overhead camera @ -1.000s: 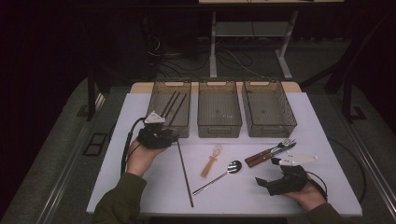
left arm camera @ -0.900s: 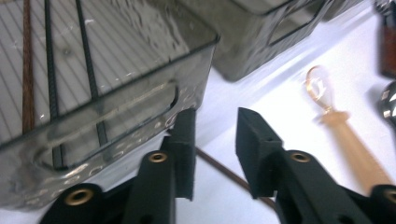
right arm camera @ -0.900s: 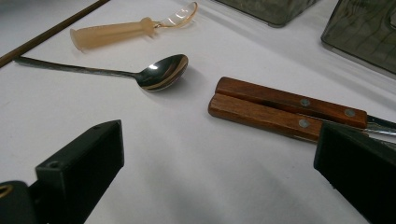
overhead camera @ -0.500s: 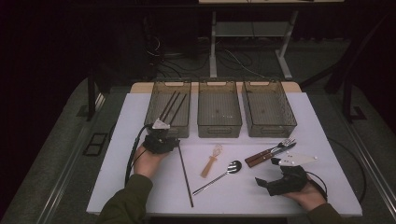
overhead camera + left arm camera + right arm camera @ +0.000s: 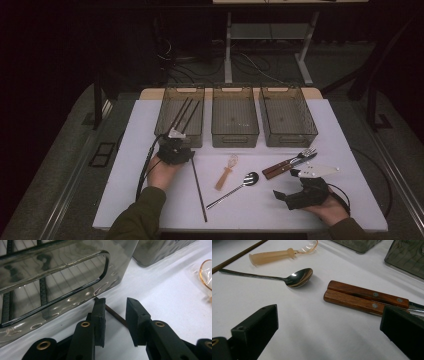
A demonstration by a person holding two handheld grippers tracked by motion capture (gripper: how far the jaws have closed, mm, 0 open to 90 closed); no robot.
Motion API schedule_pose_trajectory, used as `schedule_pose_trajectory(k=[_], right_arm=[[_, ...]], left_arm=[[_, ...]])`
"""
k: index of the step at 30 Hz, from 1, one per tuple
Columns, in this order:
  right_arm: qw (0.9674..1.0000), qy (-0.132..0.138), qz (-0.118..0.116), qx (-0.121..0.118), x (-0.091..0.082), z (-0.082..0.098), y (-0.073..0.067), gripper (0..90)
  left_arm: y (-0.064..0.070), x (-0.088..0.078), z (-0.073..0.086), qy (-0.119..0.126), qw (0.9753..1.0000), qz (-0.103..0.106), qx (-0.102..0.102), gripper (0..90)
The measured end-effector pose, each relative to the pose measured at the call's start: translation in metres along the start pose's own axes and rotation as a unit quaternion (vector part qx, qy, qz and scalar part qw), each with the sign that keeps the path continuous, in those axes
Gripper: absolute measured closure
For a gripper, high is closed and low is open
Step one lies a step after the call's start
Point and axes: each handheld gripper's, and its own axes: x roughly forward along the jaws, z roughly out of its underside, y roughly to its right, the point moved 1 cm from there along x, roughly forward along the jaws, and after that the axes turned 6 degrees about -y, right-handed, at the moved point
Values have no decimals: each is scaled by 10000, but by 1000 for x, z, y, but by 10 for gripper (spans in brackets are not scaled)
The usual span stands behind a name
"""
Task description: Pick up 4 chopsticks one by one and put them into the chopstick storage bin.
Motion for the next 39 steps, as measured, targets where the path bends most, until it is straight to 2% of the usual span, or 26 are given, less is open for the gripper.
schedule_pose_trajectory(k=[9,26,39], right_arm=[[10000,-8,0,-12,0,0,0,14],[10000,-5,2,-7,0,0,0,14],[10000,-10,-2,-10,0,0,0,14]], left_arm=[[2,4,-1,-43,10000,-23,52,698],[3,3,-2,-133,9996,-32,237,821],[3,3,-3,-177,9989,-74,434,841]])
